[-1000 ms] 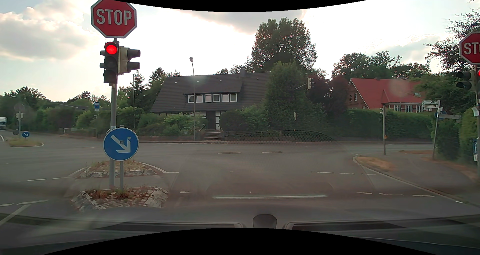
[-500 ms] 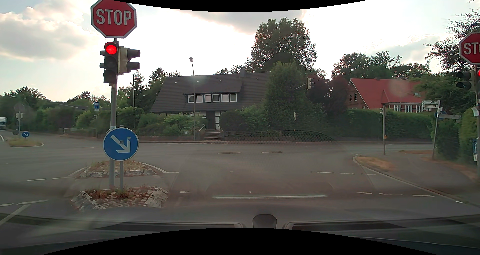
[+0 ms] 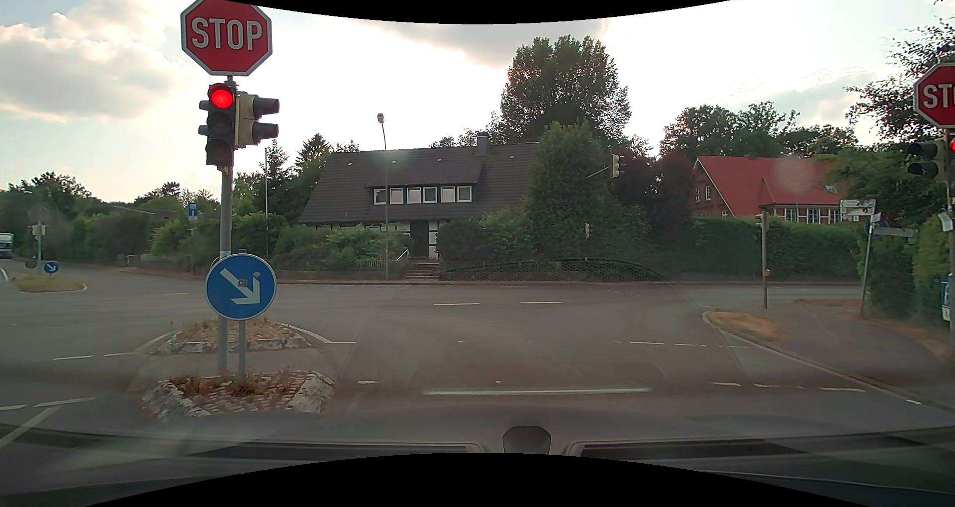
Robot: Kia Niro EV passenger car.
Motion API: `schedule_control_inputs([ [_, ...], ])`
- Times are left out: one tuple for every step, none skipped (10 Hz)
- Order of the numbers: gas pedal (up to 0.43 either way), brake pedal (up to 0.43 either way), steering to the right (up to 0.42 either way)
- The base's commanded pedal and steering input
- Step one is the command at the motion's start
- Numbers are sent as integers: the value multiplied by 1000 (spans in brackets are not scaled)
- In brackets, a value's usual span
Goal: Follow the waypoints while adhering to traffic rules and regulations
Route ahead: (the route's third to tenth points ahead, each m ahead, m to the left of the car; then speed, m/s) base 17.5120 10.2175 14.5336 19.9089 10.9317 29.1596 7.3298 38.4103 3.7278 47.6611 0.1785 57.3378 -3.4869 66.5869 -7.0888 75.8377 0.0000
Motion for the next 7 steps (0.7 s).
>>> schedule_control_inputs([
  [0,250,-5],
  [0,250,-5],
  [0,250,-6],
  [0,250,-5],
  [0,250,-5],
  [0,250,-5],
  [0,250,-5],
])
